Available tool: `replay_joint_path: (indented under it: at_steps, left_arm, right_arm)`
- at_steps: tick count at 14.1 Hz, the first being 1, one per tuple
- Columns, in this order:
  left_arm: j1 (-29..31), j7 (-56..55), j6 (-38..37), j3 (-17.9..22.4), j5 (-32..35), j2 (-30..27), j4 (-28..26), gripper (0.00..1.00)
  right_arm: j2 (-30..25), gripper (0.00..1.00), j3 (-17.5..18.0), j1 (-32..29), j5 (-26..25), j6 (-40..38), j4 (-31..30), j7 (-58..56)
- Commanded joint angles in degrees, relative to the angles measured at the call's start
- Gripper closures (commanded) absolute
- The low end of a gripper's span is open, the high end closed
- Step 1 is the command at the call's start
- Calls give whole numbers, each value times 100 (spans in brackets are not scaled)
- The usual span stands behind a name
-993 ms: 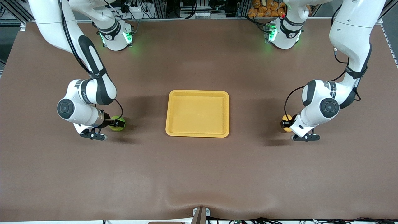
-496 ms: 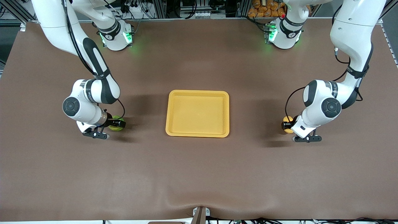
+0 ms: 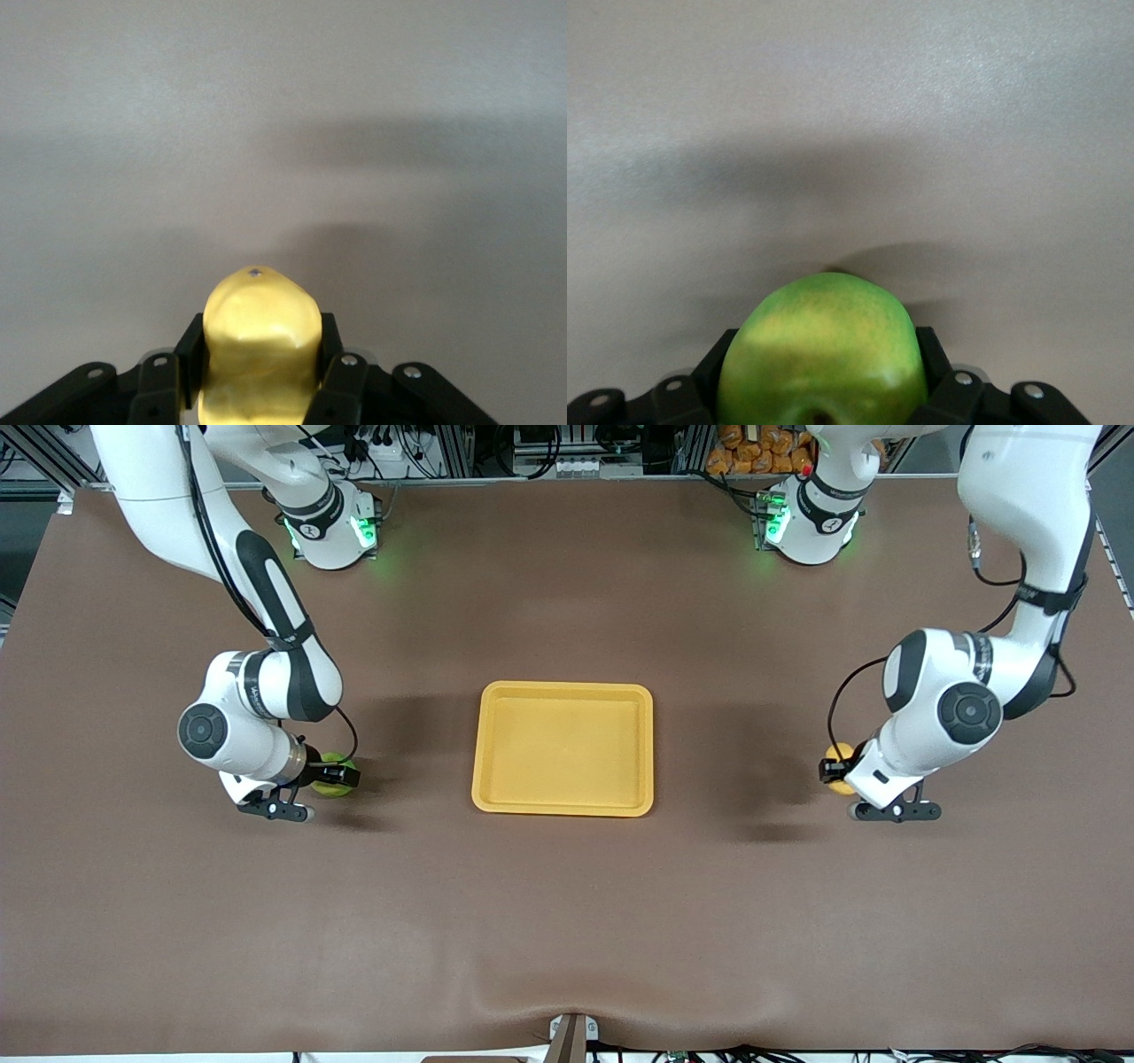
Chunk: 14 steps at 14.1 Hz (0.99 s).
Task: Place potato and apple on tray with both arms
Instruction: 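Lift the potato with the left gripper while the right gripper lifts the apple, then carry the potato and apple over the yellow tray with both grippers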
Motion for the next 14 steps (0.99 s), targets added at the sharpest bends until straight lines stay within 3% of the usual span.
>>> replay_joint_path:
  at_steps: [1,6,11,14]
  left_arm:
    - [-65,-128,-369,-179,147,-290,83,100]
    - [-766,-654,-1239,-329,147,-203,970,100]
    - [-1716,-1630,-1310,-329,138,192,1551,100]
    - [-2269,-2209,-1310,-320,147,552,1946,100]
  right_arm:
    - [-297,100,-70,-22,86,-843,365,-50]
    - [-640,100,-140,-84,69,-1513,595,-50]
    - [-904,100,-131,-41,69,-2330,902,29]
    - [-975,100,-114,3,69,-2375,894,29]
